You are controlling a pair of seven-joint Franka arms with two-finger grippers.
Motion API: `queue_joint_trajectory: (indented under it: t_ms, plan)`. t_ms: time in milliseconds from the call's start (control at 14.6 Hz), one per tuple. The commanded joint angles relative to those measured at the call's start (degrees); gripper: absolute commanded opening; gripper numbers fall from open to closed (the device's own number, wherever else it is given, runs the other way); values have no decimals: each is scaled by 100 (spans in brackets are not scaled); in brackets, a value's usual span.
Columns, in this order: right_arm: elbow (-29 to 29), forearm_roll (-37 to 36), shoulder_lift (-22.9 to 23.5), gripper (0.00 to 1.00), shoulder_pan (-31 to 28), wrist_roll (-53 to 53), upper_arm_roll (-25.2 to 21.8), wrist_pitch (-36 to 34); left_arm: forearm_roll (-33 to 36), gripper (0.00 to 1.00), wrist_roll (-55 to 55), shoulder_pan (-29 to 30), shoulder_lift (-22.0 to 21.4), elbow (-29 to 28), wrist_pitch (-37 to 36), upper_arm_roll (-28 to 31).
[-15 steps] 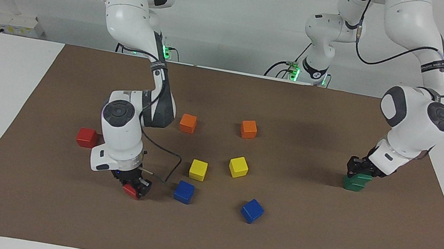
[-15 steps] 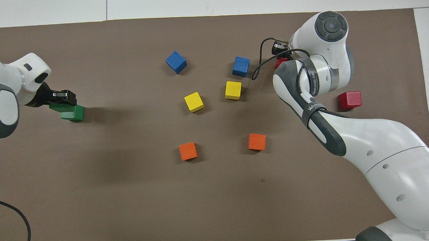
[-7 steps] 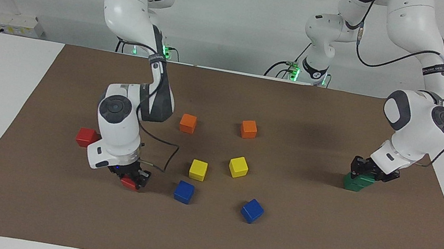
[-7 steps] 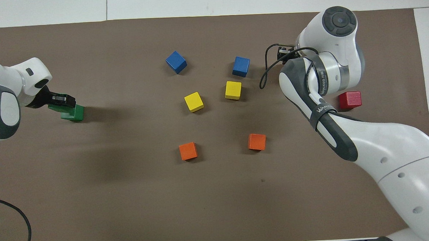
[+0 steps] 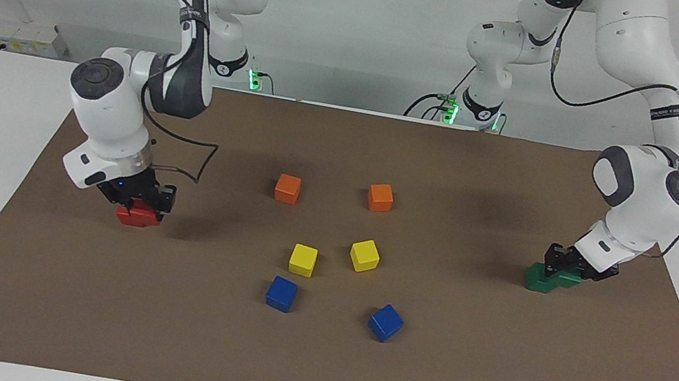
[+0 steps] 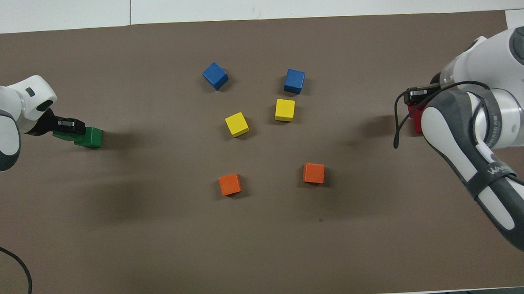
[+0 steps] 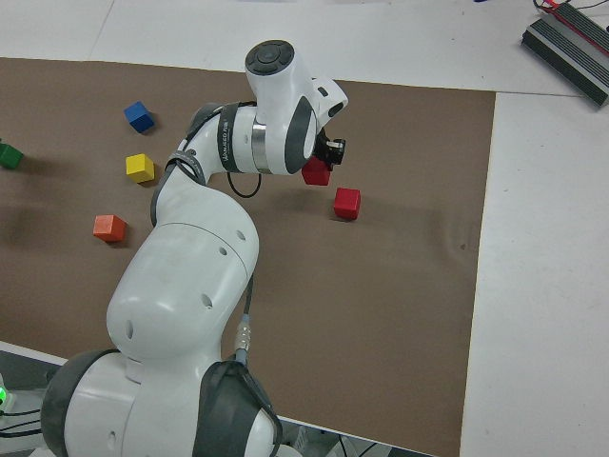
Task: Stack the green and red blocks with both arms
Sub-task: 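Place the green block against the first green block and open the left gripper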
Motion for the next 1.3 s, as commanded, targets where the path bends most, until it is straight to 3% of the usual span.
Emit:
queue_joint_trajectory:
  t_ms: [0,205,411,548,685,753,822,1096,1233]
  plan:
    - [-742,-34,-458,0,-374,-615,82,365,90,0,22,-26,-78,-222,263,-7]
    - [-1242,11,-580,0,-489,-662,82,1076,90,0,66,-26,-87,-265,263,-7]
    - [-1270,11,-537,0,-498,-159,82,1175,99,0,66,-35,-113,-371,281,-7]
    - [-1296,11,-528,0,-507,-185,82,1184,99,24,66,-35,-131,-502,421,-7]
    - [-1340,11,-528,0,-507,-186,82,1228,99,34,74,-35,-148,-599,544,-7]
    - [-1366,2,-493,0,-524,-186,82,1341,99,62,57,-35,-148,-600,536,-7]
    - [-1375,2,-458,0,-550,-194,82,1446,99,100,57,-35,-148,-600,536,-7]
    - [-1384,11,-458,0,-560,-194,82,1474,99,100,39,-26,-192,-285,413,2]
    - [-1376,11,-458,0,-568,-177,82,1483,90,100,22,-26,-245,163,-112,11]
